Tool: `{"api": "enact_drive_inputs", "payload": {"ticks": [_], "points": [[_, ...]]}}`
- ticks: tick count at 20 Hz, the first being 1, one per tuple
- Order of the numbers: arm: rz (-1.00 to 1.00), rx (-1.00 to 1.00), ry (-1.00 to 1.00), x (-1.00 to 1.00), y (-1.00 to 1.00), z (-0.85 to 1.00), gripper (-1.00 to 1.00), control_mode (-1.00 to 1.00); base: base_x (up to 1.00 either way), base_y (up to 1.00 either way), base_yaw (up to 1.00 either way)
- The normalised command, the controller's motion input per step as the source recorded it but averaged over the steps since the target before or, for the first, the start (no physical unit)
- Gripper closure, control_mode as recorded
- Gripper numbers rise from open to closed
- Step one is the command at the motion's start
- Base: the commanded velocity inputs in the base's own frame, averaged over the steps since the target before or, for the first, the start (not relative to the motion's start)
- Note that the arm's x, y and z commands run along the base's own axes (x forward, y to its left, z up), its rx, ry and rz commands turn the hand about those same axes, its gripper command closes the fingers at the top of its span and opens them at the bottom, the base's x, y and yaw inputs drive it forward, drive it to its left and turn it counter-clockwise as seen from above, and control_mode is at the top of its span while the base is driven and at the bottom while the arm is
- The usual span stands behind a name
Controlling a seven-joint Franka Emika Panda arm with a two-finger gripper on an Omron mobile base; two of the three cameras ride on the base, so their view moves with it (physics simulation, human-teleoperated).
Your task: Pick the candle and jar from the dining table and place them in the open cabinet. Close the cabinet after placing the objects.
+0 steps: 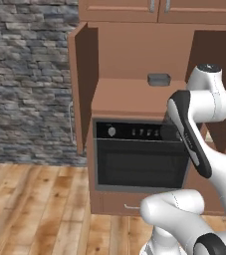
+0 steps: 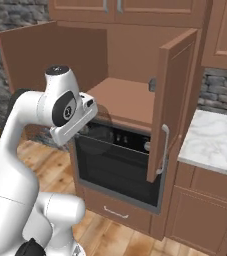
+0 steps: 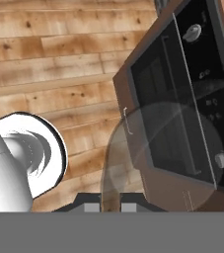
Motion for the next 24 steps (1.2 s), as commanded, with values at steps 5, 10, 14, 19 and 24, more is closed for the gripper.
{"api": "enact_drive_inputs", "payload": {"ticks": [5, 10, 14, 19, 24], "points": [[0.00, 0.00, 0.00, 0.00, 0.00, 0.00, 1.00, 1.00, 0.47, 0.17, -0.19], [0.00, 0.00, 0.00, 0.00, 0.00, 0.00, 1.00, 1.00, 0.34, 0.27, -0.21], [0.00, 0.00, 0.00, 0.00, 0.00, 0.00, 1.00, 1.00, 0.20, 0.41, -0.24], [0.00, 0.00, 0.00, 0.00, 0.00, 0.00, 1.00, 1.00, 0.17, 0.48, -0.24], [0.00, 0.00, 0.00, 0.00, 0.00, 0.00, 1.00, 1.00, 0.35, 0.14, -0.17]]}}
